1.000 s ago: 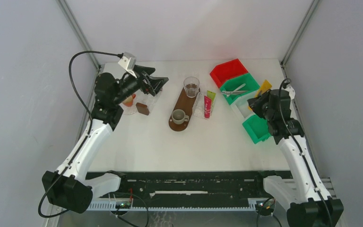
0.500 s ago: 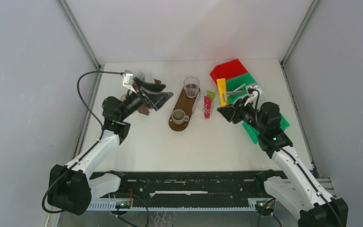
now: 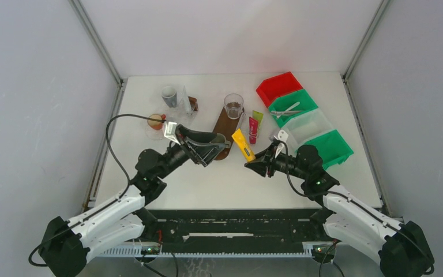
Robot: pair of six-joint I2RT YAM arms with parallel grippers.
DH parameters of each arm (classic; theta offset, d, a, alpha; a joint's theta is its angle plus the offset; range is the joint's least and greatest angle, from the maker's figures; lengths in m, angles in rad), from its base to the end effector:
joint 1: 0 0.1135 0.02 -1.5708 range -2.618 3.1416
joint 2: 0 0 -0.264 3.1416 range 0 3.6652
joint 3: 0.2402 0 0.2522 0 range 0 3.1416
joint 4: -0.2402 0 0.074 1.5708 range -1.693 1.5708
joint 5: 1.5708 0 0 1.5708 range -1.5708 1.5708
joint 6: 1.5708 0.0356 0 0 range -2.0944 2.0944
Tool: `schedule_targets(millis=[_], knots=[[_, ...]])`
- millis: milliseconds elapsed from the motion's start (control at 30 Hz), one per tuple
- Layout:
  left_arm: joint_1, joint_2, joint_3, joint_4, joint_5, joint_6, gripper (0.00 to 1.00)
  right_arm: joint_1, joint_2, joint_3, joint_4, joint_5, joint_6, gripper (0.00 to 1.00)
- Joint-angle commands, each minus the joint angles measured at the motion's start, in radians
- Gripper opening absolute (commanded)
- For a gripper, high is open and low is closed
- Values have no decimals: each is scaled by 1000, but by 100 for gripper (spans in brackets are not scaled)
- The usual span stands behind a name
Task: Prepare toiletry sets of a toothbrush and toothpaste on the tray
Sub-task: Pick up the toothpaste from the storage box, then place the toothpaste in the toothpaste holder.
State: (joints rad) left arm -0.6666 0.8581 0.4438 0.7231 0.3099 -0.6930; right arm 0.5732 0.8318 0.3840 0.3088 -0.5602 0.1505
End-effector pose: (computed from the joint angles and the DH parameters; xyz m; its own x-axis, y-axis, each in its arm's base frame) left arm 0.1493 -0.1313 0.3024 -0.3383 -0.5080 -0.7922 0.7813 0.3176 -0.5373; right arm 0.1512 0.1201 0.2422 -0.2503 -0.0104 -0.9681 -0.8739 0.4328 0.2213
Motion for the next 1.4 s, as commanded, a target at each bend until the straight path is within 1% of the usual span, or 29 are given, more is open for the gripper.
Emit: schedule_targets(millis=[0, 67, 133, 200, 333, 467, 500, 567, 633, 733, 767, 833, 867, 933, 1033, 1133, 1200, 1233, 1267, 1367], knots=[[-63, 22, 22, -89, -172, 38, 90, 37, -4, 14, 148, 33, -45, 0], [-91, 40, 58, -159, -207, 38, 88, 51, 0, 15, 134, 56, -54, 0], [-118, 64, 114, -270, -250, 52, 85, 64, 5, 14, 123, 68, -65, 0], [-140, 96, 172, -367, -290, 59, 84, 80, 11, 15, 121, 80, -79, 0], [-167, 145, 221, -390, -282, 46, 78, 121, 24, 20, 102, 128, -115, 0], [-187, 174, 246, -396, -287, 45, 73, 145, 26, 24, 87, 150, -137, 0], [-189, 182, 251, -396, -288, 44, 70, 150, 25, 24, 86, 154, -141, 0], [-190, 199, 267, -412, -289, 40, 61, 163, 20, 23, 81, 168, -151, 0], [-191, 215, 289, -444, -292, 40, 46, 171, 20, 23, 78, 179, -156, 0], [-192, 229, 311, -479, -290, 39, 30, 175, 19, 23, 75, 189, -162, 0], [-193, 231, 316, -486, -288, 42, 22, 177, 19, 24, 75, 191, -165, 0], [-192, 230, 323, -498, -282, 53, 3, 181, 19, 24, 70, 200, -166, 2], [-192, 226, 324, -500, -283, 59, 0, 183, 18, 24, 69, 205, -166, 4], [-192, 215, 321, -507, -290, 71, 0, 184, 15, 24, 64, 215, -165, 16], [-191, 192, 305, -503, -308, 89, 0, 186, 4, 23, 56, 227, -161, 42], [-189, 167, 292, -505, -321, 112, 0, 186, -8, 24, 49, 235, -153, 62], [-182, 149, 286, -520, -336, 129, 0, 185, -19, 23, 44, 238, -151, 78], [-175, 140, 283, -529, -343, 135, 0, 185, -25, 23, 41, 234, -149, 82], [-163, 130, 279, -538, -345, 139, 0, 183, -32, 23, 37, 230, -147, 84], [-116, 87, 266, -572, -350, 167, 0, 169, -53, 23, 31, 210, -134, 85]])
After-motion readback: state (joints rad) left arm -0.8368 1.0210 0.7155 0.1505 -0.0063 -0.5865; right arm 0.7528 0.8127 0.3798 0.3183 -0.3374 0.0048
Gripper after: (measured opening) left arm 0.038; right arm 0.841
